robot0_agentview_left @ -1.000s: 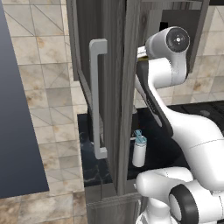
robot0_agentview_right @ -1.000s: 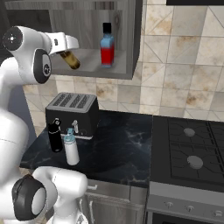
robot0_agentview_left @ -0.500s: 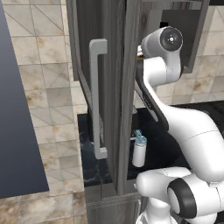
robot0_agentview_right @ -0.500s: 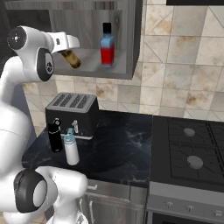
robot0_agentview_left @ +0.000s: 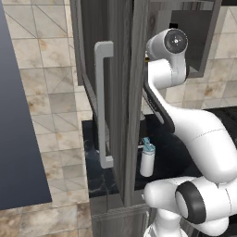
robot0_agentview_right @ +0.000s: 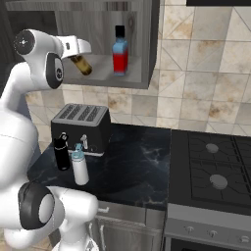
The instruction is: Sort all alcoholic drinks to one cabinet, and non-alcoholic drinks to the other.
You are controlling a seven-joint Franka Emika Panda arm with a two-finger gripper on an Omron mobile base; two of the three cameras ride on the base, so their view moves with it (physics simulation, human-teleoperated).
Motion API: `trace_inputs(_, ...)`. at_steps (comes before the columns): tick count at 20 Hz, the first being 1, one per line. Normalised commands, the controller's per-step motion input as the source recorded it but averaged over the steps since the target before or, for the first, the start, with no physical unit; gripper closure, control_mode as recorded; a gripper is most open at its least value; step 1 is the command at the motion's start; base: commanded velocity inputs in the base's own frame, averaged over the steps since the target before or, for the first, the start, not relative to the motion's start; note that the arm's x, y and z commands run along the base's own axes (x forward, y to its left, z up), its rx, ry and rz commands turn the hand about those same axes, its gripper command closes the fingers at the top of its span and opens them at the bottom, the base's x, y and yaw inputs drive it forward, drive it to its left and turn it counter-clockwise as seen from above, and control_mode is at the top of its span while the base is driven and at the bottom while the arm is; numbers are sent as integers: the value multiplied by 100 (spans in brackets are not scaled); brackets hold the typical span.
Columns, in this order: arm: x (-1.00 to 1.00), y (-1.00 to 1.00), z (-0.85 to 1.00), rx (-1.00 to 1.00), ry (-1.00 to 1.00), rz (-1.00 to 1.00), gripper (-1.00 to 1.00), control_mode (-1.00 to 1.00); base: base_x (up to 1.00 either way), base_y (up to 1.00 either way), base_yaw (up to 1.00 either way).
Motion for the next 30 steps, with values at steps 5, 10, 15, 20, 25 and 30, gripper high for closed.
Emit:
trace_inputs(5, 22, 0, -2, 0, 0, -1, 100, -100, 0, 0, 0)
trace_inputs(10, 25, 0, -4, 0, 0, -1, 100, -100, 0, 0, 0)
trace_inputs(15, 26, 2, -8, 0, 0, 0, 100, -100, 0, 0, 0)
trace_inputs(20, 25, 3, -13, 0, 0, 0, 100, -100, 0, 0, 0)
trace_inputs(25, 23, 1, -13, 0, 0, 0, 100, -100, 0, 0, 0)
trace_inputs(30, 21, 0, -13, 1, 0, -1, 100, -100, 0, 0, 0)
